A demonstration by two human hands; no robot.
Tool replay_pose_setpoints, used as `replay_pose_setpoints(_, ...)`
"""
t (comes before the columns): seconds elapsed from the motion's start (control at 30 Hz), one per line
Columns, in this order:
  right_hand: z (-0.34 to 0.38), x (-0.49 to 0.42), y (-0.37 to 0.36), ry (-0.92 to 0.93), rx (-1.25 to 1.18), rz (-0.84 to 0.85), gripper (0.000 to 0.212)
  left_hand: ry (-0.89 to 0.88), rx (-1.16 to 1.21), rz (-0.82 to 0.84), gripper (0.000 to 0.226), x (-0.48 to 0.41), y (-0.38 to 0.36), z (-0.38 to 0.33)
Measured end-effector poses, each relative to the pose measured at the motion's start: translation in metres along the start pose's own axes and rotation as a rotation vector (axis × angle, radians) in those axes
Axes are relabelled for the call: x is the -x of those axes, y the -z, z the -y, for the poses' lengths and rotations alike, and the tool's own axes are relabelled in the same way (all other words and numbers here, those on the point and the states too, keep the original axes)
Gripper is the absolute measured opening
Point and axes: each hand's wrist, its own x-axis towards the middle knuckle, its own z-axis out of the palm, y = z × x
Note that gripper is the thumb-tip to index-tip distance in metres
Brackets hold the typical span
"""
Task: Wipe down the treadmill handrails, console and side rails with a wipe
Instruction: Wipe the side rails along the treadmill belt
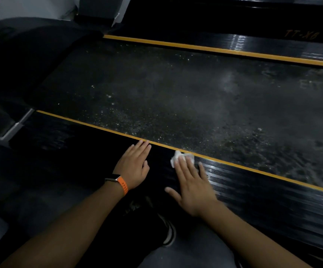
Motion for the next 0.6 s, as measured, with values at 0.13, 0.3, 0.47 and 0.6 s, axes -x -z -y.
replay_pose_setpoints(0.13, 0.007, -0.029, 0.008, 0.028, -0.032, 0.039, 0.091, 0.019, -0.011, -0.005, 0.068, 0.001, -0.002, -0.008)
replay_pose_setpoints(0.3, -0.043, 0.025, -0.007, -0.094, 0.021, -0.033, 0.089, -0.067, 0.009, 0.02, 0.069, 0.0, -0.006, -0.044)
replay_pose_setpoints(0.47, -0.07, 0.061, -0.006, -0.153, 0.035, -0.023, 0.091, -0.131, 0.017, 0.029, 0.069, -0.006, -0.013, -0.079)
replay_pose_setpoints(0.6, -0.042, 0.041, -0.006, -0.141, 0.005, -0.002, 0.096, -0.142, 0.021, 0.03, 0.069, -0.007, -0.013, -0.075)
